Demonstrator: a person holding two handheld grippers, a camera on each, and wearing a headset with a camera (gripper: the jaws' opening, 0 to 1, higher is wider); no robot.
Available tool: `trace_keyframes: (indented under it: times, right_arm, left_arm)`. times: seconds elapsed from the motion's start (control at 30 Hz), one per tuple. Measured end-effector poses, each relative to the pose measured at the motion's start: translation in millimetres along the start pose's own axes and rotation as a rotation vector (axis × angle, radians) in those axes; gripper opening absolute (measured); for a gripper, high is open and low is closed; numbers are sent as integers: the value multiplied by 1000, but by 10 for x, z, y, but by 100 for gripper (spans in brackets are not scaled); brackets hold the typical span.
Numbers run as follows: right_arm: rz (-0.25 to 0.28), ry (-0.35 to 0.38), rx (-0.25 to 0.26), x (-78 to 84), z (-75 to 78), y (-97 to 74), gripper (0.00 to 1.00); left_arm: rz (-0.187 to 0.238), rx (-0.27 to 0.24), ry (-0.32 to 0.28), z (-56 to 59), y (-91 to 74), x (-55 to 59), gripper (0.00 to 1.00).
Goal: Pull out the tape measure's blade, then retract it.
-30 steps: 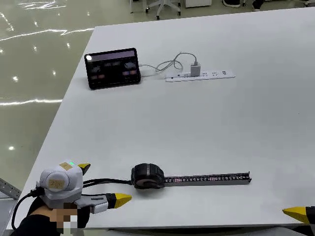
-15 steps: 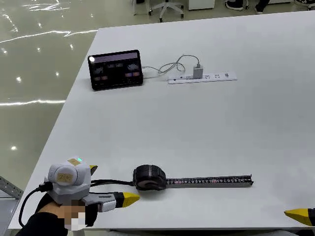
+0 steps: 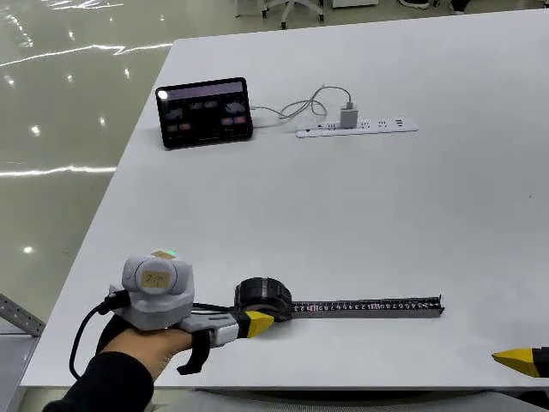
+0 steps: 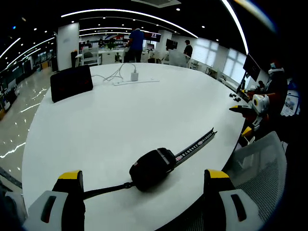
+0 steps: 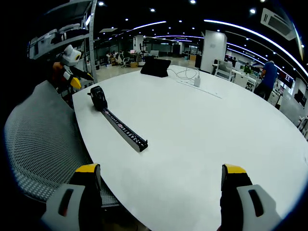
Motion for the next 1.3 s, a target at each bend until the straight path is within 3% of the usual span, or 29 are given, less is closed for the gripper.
trace_keyframes:
  times: [0.1, 0.2, 0.33, 0.4, 0.5, 0.53, 0.57, 0.6, 0.63, 0.67, 0.7, 0.77, 0.87, 0.97, 1.13, 1.3]
  right_arm:
    - [4, -4, -6, -34, -7, 15, 100]
    - [1, -18, -9, -52, -11, 45, 100]
    - [-3, -32, -20, -77, -45, 80, 100]
    - [-11, -35, -28, -78, -67, 114, 100]
    - [-23, -50, -40, -69, -104, 167, 100]
    - [-26, -54, -46, -69, -121, 186, 100]
    - [-27, -56, -50, -74, -133, 196, 100]
    - [-28, -58, -54, -83, -148, 204, 100]
    - [-25, -69, -59, -99, -164, 218, 100]
    - [-25, -75, -61, -107, -167, 229, 100]
    - [-26, -77, -65, -120, -169, 249, 100]
    - [-27, -84, -67, -142, -170, 279, 100]
    - [-28, -96, -80, -204, -184, 335, 100]
    - [-39, -118, -96, -242, -214, 396, 100]
    - [-65, -197, -131, -312, -244, 496, 98]
    - [-97, -233, -154, -366, -231, 589, 97]
  left_arm:
    - [2, -37, -12, -29, 56, -36, 100]
    - [4, -62, -77, -44, 113, -74, 100]
    - [-6, -114, -62, -61, 174, -87, 100]
    - [-23, -151, -41, -64, 224, -37, 100]
    - [-29, -155, -29, -17, 325, 53, 100]
    - [-61, -145, -41, 3, 359, 118, 100]
    - [-66, -133, -70, 24, 375, 140, 100]
    - [-51, -125, -99, 38, 386, 135, 100]
    - [-21, -129, -179, 30, 393, 113, 100]
    - [-25, -133, -223, 28, 405, 127, 100]
    - [-53, -147, -216, 18, 430, 168, 100]
    - [-46, -169, -164, 12, 456, 145, 100]
    - [-28, -181, -199, 44, 456, 112, 100]
    - [-35, -180, -189, 106, 497, 111, 100]
    - [-56, -167, -182, 102, 568, 133, 100]
    - [-37, -154, -178, 127, 601, 112, 100]
Point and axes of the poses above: the centre of the closed fingertips' face, and the gripper's own axes: y roughly forward along the fingers, z roughly to its right, x roughly out of its underside, the point moved 4 cm from there along -y, roughly backward along the fingers, and after that the axes turned 14 degrees about y, right-handed, at the moved point
